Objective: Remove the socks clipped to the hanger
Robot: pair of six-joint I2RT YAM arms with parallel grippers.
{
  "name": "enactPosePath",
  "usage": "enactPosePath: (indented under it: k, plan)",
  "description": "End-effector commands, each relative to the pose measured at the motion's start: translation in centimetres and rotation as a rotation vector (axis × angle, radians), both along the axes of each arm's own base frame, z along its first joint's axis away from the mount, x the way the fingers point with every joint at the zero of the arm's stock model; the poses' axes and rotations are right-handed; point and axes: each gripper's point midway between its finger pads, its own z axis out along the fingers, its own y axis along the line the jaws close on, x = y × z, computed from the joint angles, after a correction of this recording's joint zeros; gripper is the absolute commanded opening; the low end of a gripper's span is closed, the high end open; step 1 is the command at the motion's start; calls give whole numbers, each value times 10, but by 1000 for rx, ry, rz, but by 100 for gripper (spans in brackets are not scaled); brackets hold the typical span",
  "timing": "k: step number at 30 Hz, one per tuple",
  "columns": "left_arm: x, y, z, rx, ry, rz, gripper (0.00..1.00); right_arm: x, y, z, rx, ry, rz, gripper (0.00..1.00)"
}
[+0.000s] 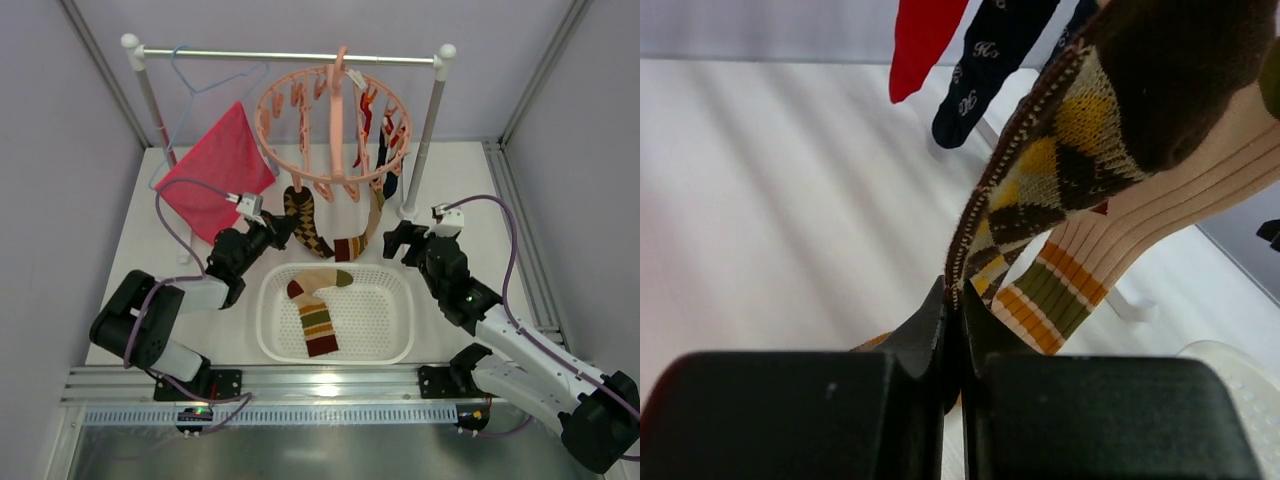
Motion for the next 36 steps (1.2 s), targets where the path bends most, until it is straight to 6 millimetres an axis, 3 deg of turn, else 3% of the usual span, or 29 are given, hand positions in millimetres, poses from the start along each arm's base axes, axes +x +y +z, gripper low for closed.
enactPosePath:
  k: [1, 6, 7, 11, 17, 26, 27, 32, 36]
  plan:
    - [-8, -11, 45, -56, -145, -43, 0, 6, 2, 11, 4, -38, 2, 100]
    - [-33, -12, 45, 63, -164, 24, 0, 6, 11, 14, 3, -53, 57, 100]
    - [-47, -23, 50, 74, -178, 0, 0, 5, 14, 15, 8, -57, 72, 100]
    - [-75, -20, 74, 95, -217, 67, 0, 1, 28, 26, 45, -90, 145, 100]
    - [-101, -28, 72, 156, -205, 81, 0, -14, 37, 41, 9, -106, 132, 100]
    - [-128, -58, 50, 292, -170, 76, 0, -36, 53, 101, -23, -171, 96, 100]
    - [-129, -58, 52, 299, -174, 92, 0, -37, 57, 113, -12, -186, 103, 100]
    - [-143, -68, 58, 305, -190, 81, 0, -34, 77, 128, -93, -188, 112, 100]
    - [-147, -71, 60, 302, -182, 73, 0, -33, 97, 154, -101, -219, 144, 100]
